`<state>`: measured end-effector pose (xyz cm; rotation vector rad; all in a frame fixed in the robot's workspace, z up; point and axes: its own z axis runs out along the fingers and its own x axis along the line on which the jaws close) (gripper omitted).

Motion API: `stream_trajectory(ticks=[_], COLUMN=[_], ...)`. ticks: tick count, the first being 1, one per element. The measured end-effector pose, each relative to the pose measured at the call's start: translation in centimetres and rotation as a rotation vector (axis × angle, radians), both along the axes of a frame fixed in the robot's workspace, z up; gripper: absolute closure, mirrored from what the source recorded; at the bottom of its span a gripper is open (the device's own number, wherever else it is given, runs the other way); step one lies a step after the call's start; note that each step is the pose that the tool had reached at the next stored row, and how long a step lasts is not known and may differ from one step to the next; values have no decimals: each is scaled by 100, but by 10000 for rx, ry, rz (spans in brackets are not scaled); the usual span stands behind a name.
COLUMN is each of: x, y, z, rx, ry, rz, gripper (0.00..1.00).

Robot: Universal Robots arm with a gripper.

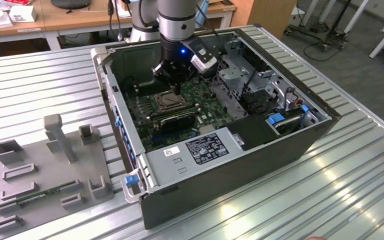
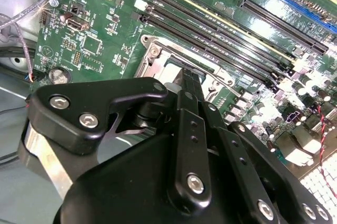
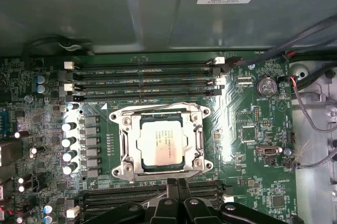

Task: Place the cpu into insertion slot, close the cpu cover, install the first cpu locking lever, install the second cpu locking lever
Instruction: 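Install the second cpu locking lever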

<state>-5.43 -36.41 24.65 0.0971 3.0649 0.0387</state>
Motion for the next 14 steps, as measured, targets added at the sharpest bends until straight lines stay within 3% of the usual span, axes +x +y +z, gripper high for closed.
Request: stream_trajectory(ticks=[7, 14], x=[-88, -186], y=[-7, -53], z=[-4, -6], rx=[0, 0], ry=[0, 0], rz=[0, 0], gripper=[89, 89])
